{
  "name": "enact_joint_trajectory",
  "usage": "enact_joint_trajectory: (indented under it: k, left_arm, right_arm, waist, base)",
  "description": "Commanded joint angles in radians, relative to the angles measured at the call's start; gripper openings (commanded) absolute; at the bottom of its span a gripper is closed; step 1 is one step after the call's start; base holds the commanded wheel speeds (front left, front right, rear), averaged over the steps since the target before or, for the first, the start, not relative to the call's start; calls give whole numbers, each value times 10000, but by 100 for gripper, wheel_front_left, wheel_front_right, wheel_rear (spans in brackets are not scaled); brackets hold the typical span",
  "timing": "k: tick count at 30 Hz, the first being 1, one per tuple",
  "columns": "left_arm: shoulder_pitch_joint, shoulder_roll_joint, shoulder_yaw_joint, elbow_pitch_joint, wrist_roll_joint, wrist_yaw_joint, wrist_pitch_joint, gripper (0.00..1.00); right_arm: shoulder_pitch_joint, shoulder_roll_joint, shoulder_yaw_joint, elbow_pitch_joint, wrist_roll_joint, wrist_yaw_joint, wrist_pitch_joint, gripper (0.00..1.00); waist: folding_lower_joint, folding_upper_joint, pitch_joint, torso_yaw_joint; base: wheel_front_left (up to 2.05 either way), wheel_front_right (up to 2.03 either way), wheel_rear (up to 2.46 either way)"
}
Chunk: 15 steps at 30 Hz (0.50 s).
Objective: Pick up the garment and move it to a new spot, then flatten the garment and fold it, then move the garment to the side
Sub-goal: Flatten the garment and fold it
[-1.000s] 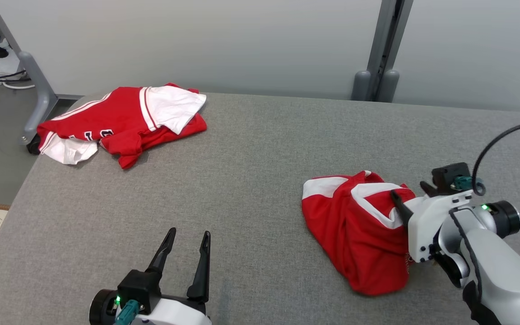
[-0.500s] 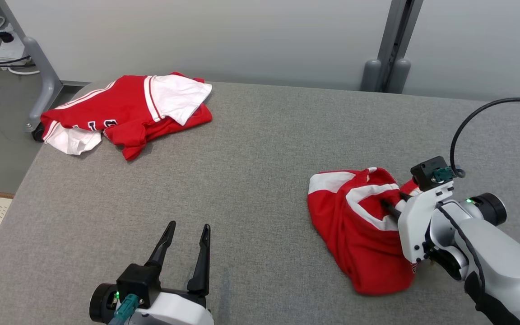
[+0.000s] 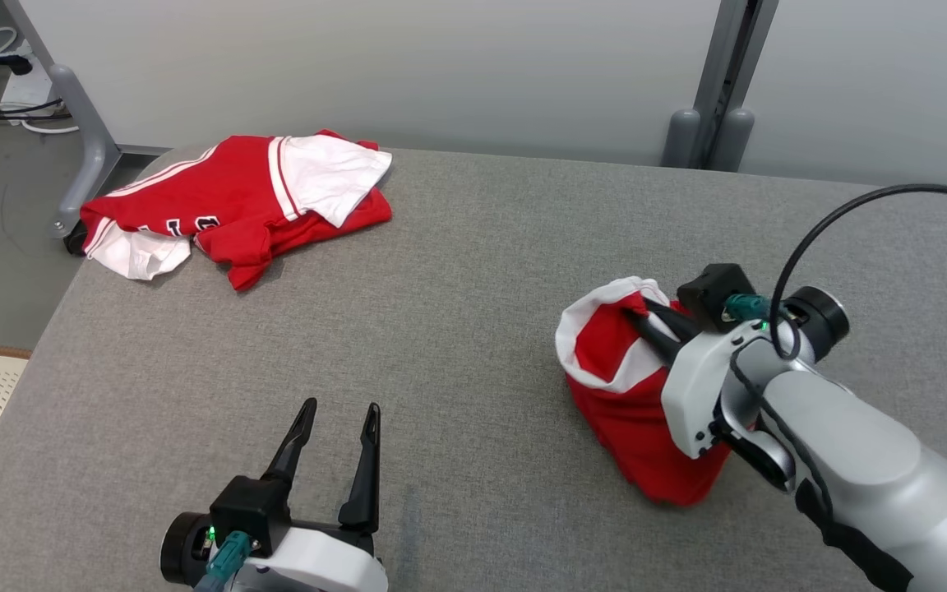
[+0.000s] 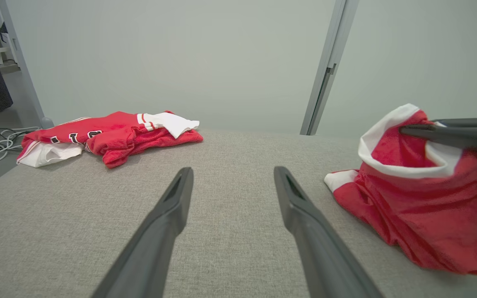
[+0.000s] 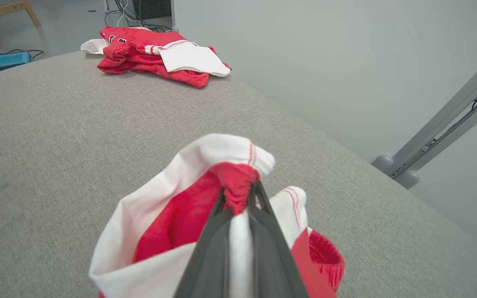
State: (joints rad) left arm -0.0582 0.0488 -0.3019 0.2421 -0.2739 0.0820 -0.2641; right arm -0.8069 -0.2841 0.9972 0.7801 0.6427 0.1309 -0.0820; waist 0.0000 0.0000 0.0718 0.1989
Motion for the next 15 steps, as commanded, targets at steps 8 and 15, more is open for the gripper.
enact_joint_trajectory:
  k: [8,15]
  left_arm:
    - [-181,36,0,20,-30,12,-4,100]
    - [-234,34,-47,49,-66,56,-4,100]
  right_arm:
    - [-408,-53,2483,-947,571,-2,-282,0]
    - [-234,293,2817,-716,808,-1,-483,100]
  waist:
    - [0,0,82,-14]
    - [0,0,134,31]
  base:
    - [0,0,0]
    - [0,0,0]
